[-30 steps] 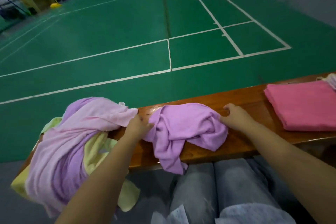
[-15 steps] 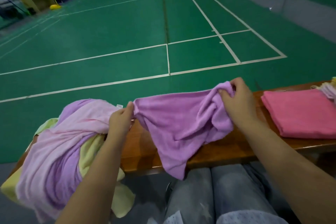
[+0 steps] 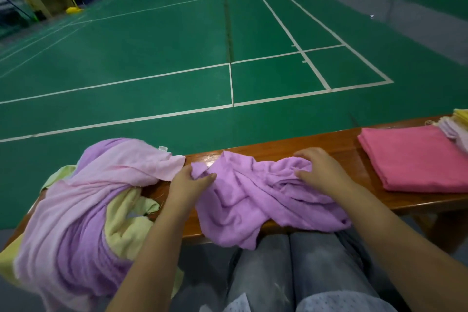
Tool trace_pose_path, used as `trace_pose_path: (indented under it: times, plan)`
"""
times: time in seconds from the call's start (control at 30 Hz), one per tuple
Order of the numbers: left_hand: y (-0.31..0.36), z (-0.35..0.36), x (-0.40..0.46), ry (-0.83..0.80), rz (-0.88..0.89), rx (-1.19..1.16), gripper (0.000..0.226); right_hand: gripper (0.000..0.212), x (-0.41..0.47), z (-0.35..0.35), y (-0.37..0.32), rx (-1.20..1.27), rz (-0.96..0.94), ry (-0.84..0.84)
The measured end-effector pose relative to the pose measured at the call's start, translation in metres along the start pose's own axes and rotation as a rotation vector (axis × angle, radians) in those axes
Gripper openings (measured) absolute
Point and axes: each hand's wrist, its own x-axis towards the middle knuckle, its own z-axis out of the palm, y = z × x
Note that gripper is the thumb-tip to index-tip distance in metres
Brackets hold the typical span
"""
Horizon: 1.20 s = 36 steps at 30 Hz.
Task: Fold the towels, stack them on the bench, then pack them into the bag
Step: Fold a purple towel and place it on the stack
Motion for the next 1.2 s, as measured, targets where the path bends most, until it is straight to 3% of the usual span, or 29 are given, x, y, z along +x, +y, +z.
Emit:
trace_pose_path:
  times: [0.17, 0.23, 0.3, 0.37, 0.43, 0.5, 0.63, 0.73, 0.8, 0.9, 1.0, 1.07, 1.1, 1.2]
  plan:
    - [-0.003, 0.026, -0.021, 0.093, 0.06, 0.032, 0.018, 0.057, -0.011, 0.008, -0.001, -0.097, -0.112, -0.27]
    - [-0.007, 0.029, -0.024, 0.105, 0.084, -0.003, 0.016, 0.048, -0.011, 0.017, -0.002, -0.171, -0.055, -0.292]
    - [-0.005, 0.028, -0.028, 0.122, 0.11, -0.021, 0.019, 0.03, -0.009, 0.02, -0.001, -0.154, 0.053, -0.175]
    - [-0.005, 0.026, -0.03, 0.145, 0.137, -0.014, 0.029, 0.018, -0.003, 0.016, 0.002, 0.09, 0.146, 0.001]
    - [-0.003, 0.026, -0.031, 0.153, 0.154, -0.018, 0.036, 0.015, 0.002, 0.002, 0.002, 0.392, 0.241, 0.139]
    - [-0.001, 0.028, -0.029, 0.151, 0.166, -0.025, 0.039, 0.014, 0.007, -0.014, 0.007, 0.491, 0.267, 0.269]
    - [0.005, 0.041, -0.03, 0.099, 0.242, 0.01, 0.032, 0.003, -0.002, -0.024, 0.02, 0.245, 0.223, 0.238]
    - [0.01, 0.053, -0.037, 0.029, 0.245, -0.027, 0.019, 0.008, -0.022, -0.021, 0.017, 0.146, 0.16, 0.173]
    - [0.011, 0.059, -0.041, 0.014, 0.236, -0.049, 0.016, 0.015, -0.038, -0.016, 0.01, 0.102, 0.133, 0.007]
    - [0.012, 0.064, -0.043, 0.012, 0.233, -0.081, 0.019, 0.022, -0.054, 0.008, 0.002, -0.198, 0.141, -0.292]
    - [0.014, 0.065, -0.045, 0.013, 0.245, -0.073, 0.015, 0.021, -0.059, 0.029, 0.0, -0.425, 0.145, -0.3]
    - [0.015, 0.063, -0.046, 0.018, 0.242, -0.097, 0.012, 0.015, -0.055, 0.03, 0.003, -0.276, 0.144, -0.255]
    - [0.014, 0.062, -0.046, 0.019, 0.252, -0.116, 0.025, 0.01, -0.053, 0.027, 0.003, -0.129, 0.14, -0.215]
    - [0.014, 0.061, -0.047, -0.095, 0.336, -0.072, 0.04, 0.017, -0.042, 0.009, -0.008, 0.462, 0.212, -0.136]
